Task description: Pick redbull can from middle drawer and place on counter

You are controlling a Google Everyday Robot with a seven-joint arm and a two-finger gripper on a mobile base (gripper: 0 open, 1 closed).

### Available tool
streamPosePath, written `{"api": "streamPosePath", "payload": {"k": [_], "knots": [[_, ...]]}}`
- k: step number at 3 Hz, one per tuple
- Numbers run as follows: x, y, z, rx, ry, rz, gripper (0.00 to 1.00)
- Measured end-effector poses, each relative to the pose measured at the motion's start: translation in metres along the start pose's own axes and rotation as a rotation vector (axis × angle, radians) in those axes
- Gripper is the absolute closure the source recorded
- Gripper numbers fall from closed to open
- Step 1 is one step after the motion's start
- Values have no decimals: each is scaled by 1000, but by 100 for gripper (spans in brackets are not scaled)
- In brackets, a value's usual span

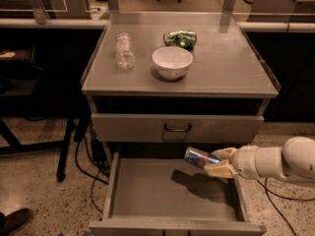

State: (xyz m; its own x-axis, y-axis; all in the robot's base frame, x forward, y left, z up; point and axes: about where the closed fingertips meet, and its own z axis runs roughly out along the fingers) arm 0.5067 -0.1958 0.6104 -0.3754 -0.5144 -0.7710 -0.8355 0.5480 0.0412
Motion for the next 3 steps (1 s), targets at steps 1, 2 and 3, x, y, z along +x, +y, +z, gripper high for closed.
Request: {"api": "streamPosePath", "payload": {"k": [1,2,3], "knots": [[-1,0,-1,1,0,-2,100],[-9,-1,-8,9,-17,-7,100],[-25,-10,-39,66,-37,-2,100]]}}
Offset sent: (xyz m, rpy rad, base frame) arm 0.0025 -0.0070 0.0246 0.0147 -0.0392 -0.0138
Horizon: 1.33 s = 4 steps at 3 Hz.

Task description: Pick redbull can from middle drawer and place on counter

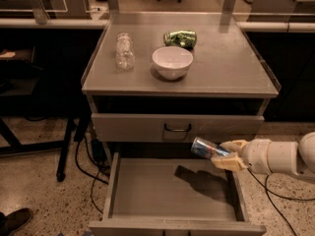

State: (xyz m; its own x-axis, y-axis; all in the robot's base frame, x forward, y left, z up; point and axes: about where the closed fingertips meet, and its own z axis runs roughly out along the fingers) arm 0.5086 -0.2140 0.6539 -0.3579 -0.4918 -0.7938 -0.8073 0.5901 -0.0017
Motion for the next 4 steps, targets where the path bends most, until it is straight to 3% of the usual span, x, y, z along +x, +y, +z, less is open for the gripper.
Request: {"api": "streamPosePath", "payload": {"k": [1,2,4], "knots": [[-14,-11,-41,81,4,17,100],[-36,-19,-83,159,1,-11,100],[-45,-20,-87,184,-4,-32,100]]}}
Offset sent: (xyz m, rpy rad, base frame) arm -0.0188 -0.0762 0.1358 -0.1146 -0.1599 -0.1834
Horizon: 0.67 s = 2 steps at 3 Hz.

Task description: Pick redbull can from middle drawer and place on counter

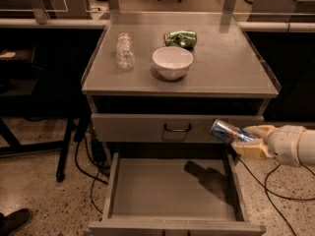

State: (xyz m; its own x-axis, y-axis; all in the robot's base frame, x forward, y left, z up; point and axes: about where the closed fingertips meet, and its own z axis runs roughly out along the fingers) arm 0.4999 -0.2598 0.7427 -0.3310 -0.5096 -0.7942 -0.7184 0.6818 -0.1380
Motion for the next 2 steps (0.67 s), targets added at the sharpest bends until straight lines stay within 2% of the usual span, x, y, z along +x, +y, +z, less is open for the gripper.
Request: {"api": "streamPosePath", "payload": {"k": [1,2], "knots": [[-28,-16,-29,76,-45,-22,100],[-64,-37,-75,181,-102,-63,100]]}}
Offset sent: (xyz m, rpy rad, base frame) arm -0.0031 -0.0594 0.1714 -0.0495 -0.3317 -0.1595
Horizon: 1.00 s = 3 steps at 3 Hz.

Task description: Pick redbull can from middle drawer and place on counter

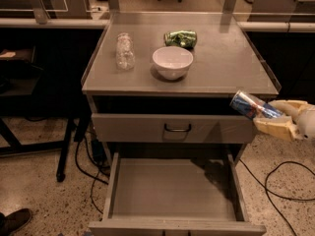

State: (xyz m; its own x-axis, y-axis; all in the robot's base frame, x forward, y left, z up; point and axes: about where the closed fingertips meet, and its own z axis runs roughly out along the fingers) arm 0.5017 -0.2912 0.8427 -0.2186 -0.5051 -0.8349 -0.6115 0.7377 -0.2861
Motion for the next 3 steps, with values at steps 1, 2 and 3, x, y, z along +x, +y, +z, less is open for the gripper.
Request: {"api": "streamPosePath", "payload": {"k": [1,2,3], "knots": [[-1,0,1,-2,0,0,100],[-26,-24,16,21,-12,-2,100],[-79,-55,47,49,-27,-61,100]]}}
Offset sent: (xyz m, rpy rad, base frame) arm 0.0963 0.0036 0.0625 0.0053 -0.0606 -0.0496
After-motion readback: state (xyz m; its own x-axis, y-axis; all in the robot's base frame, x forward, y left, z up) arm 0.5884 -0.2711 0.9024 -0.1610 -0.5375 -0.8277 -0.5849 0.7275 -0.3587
